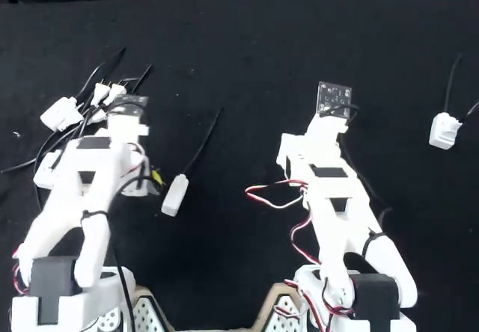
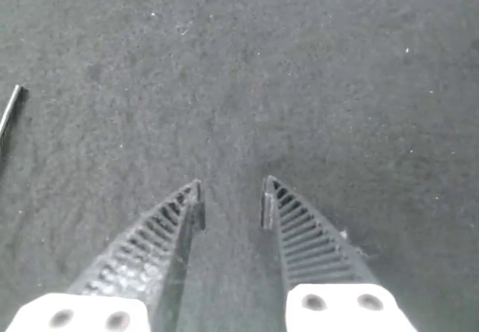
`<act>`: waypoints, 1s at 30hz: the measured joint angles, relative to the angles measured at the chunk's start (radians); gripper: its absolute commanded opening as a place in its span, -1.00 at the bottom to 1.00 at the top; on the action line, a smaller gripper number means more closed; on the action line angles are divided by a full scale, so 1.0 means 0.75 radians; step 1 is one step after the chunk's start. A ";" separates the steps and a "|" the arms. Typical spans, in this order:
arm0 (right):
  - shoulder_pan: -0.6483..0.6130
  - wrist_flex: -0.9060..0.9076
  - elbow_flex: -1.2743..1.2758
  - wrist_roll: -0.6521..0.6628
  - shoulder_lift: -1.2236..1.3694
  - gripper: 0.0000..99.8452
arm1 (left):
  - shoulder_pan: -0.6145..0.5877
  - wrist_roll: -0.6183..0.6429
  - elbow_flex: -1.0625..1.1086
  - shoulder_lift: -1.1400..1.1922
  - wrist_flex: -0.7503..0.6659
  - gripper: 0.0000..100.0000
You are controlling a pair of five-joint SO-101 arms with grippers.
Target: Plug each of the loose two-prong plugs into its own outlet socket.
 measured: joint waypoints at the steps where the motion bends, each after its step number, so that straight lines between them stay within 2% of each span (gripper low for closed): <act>1: 0.000 0.000 0.000 0.000 0.000 -0.76 | -0.023 0.000 0.000 0.000 0.000 -0.47; 5: 0.000 0.000 0.000 0.000 0.000 -0.76 | -0.074 0.002 -0.020 0.000 0.012 -0.47; 7: 0.000 0.000 0.000 0.000 0.000 -0.76 | -0.076 0.002 -0.088 0.000 0.080 -0.47; 12: 0.000 0.000 0.000 0.000 0.000 -0.76 | -0.020 0.002 -0.385 0.000 0.436 -0.47; 14: 0.000 0.000 0.000 0.000 0.000 -0.76 | 0.053 -0.002 -0.507 0.000 0.595 -0.47; 17: 0.000 0.000 0.000 0.000 0.000 -0.76 | 0.196 -0.006 -0.604 0.000 0.736 -0.47; 20: 0.000 0.000 0.000 0.000 0.000 -0.76 | 0.346 -0.006 -0.608 0.000 0.761 -0.47; 23: 0.000 0.000 0.000 0.000 0.000 -0.76 | 0.436 -0.037 -0.559 0.000 0.696 -0.47; 30: 0.000 0.000 0.000 0.000 0.000 -0.76 | 0.450 -0.149 -0.307 0.002 0.466 -0.47</act>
